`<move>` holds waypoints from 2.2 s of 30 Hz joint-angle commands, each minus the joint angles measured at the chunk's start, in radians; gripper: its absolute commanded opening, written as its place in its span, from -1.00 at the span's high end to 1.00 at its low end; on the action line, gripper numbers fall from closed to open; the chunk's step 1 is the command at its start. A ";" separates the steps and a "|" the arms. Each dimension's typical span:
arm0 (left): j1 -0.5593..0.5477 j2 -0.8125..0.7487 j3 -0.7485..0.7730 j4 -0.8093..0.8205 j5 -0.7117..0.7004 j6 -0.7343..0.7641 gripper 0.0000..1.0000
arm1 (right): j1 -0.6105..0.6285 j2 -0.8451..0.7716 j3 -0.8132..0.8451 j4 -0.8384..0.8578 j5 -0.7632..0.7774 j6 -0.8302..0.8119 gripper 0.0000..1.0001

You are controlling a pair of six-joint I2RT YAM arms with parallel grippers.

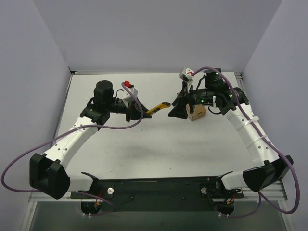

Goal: Unpack the express box

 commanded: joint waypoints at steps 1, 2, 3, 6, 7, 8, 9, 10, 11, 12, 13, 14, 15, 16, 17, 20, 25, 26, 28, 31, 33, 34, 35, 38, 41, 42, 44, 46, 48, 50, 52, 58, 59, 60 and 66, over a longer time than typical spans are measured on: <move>0.017 0.011 -0.007 0.150 0.067 -0.116 1.00 | 0.031 0.028 0.056 -0.004 -0.117 -0.028 -0.27; 0.017 0.023 -0.007 0.161 0.070 -0.128 1.00 | 0.040 0.036 0.063 -0.004 -0.117 -0.022 -0.27; 0.017 0.029 -0.004 0.180 0.075 -0.139 1.00 | 0.050 0.042 0.082 -0.003 -0.115 -0.017 -0.25; 0.017 0.052 0.007 0.212 0.081 -0.176 1.00 | 0.092 0.064 0.097 0.018 -0.108 -0.010 -0.22; 0.017 0.057 0.012 0.220 0.082 -0.182 1.00 | 0.112 0.071 0.100 0.025 -0.106 -0.008 -0.22; 0.017 0.066 0.015 0.224 0.084 -0.182 1.00 | 0.116 0.073 0.102 0.035 -0.097 0.002 -0.22; 0.017 0.069 0.022 0.233 0.087 -0.213 1.00 | 0.120 0.078 0.103 0.064 -0.097 0.018 -0.21; 0.017 0.072 0.024 0.238 0.090 -0.222 1.00 | 0.121 0.084 0.109 0.078 -0.097 0.030 -0.21; 0.017 0.078 0.027 0.243 0.095 -0.228 1.00 | 0.121 0.088 0.114 0.089 -0.094 0.053 -0.20; 0.017 0.080 0.030 0.249 0.098 -0.230 1.00 | 0.121 0.094 0.120 0.100 -0.095 0.062 -0.19; 0.017 0.083 0.029 0.250 0.098 -0.234 1.00 | 0.121 0.102 0.128 0.104 -0.095 0.067 -0.18; 0.017 0.086 0.029 0.250 0.096 -0.234 1.00 | 0.123 0.104 0.131 0.109 -0.094 0.071 -0.18; 0.017 0.084 0.027 0.255 0.096 -0.236 1.00 | 0.123 0.105 0.131 0.120 -0.095 0.082 -0.16; 0.017 0.086 0.026 0.258 0.098 -0.243 1.00 | 0.126 0.108 0.129 0.121 -0.095 0.084 -0.15; 0.018 0.087 0.026 0.269 0.098 -0.250 1.00 | 0.127 0.110 0.128 0.123 -0.095 0.087 -0.14; 0.017 0.092 0.026 0.278 0.105 -0.263 1.00 | 0.133 0.110 0.120 0.123 -0.097 0.087 -0.12; 0.014 0.103 0.033 0.287 0.116 -0.280 1.00 | 0.136 0.113 0.120 0.137 -0.092 0.096 -0.08; 0.015 0.104 0.035 0.286 0.118 -0.282 1.00 | 0.138 0.113 0.119 0.143 -0.092 0.099 -0.07; 0.014 0.107 0.039 0.287 0.119 -0.285 1.00 | 0.140 0.116 0.122 0.146 -0.094 0.104 -0.06; 0.012 0.112 0.042 0.292 0.118 -0.297 1.00 | 0.143 0.121 0.122 0.148 -0.095 0.105 -0.02; 0.011 0.115 0.047 0.301 0.118 -0.308 1.00 | 0.144 0.124 0.122 0.149 -0.095 0.105 0.00; 0.011 0.116 0.049 0.302 0.118 -0.311 1.00 | 0.146 0.124 0.122 0.149 -0.094 0.104 0.01; 0.009 0.118 0.052 0.309 0.116 -0.314 1.00 | 0.146 0.125 0.120 0.149 -0.091 0.102 0.02; 0.006 0.123 0.058 0.316 0.118 -0.329 1.00 | 0.150 0.128 0.123 0.152 -0.085 0.099 0.06; -0.002 0.127 0.059 0.316 0.121 -0.332 1.00 | 0.156 0.131 0.129 0.166 -0.075 0.107 0.10; -0.003 0.132 0.062 0.318 0.121 -0.334 1.00 | 0.161 0.134 0.131 0.172 -0.074 0.117 0.10; -0.005 0.133 0.062 0.322 0.119 -0.337 1.00 | 0.166 0.140 0.137 0.177 -0.077 0.119 0.13; -0.005 0.136 0.067 0.325 0.119 -0.343 1.00 | 0.169 0.145 0.140 0.175 -0.075 0.121 0.16; -0.005 0.138 0.070 0.327 0.119 -0.345 1.00 | 0.169 0.148 0.140 0.177 -0.075 0.121 0.22; -0.005 0.139 0.072 0.330 0.118 -0.348 1.00 | 0.169 0.150 0.137 0.175 -0.074 0.119 0.28; -0.003 0.139 0.073 0.338 0.115 -0.354 1.00 | 0.169 0.150 0.134 0.175 -0.072 0.119 0.24; 0.011 0.144 0.072 0.399 0.099 -0.418 1.00 | 0.170 0.139 0.119 0.175 -0.060 0.110 0.20; 0.015 0.144 0.069 0.413 0.089 -0.456 1.00 | 0.170 0.136 0.117 0.175 -0.057 0.107 0.22; 0.018 0.149 0.069 0.425 0.084 -0.476 1.00 | 0.169 0.134 0.119 0.175 -0.056 0.104 0.24; 0.017 0.165 0.075 0.454 0.088 -0.513 1.00 | 0.169 0.136 0.123 0.177 -0.054 0.099 0.34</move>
